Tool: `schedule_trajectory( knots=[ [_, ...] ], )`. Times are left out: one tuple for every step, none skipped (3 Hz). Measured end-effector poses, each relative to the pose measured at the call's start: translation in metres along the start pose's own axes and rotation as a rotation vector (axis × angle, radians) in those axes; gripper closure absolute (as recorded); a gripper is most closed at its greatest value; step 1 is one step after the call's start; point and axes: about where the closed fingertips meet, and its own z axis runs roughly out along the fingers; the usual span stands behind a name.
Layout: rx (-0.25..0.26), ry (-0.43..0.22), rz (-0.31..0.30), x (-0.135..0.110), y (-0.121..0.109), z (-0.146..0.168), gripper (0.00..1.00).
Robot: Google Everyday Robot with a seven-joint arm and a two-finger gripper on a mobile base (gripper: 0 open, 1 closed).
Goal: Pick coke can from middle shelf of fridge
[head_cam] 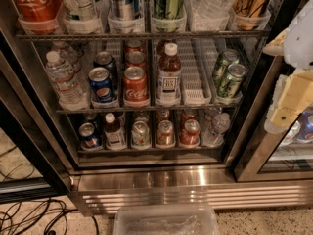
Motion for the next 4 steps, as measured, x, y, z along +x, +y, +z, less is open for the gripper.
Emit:
schedule_trajectory(
  knots=[
    [0.000,0.000,0.000,0.000,0.000,0.000,0.00],
    [-0.015,-0.012,-0.001,-0.002,0.006,0.010,0.00],
    [-0.048,-0.063,0.004,-0.016,0.029,0.038,0.00],
    [-0.114,-0.138,0.004,-0.036,0.066,0.094,0.00]
  ],
)
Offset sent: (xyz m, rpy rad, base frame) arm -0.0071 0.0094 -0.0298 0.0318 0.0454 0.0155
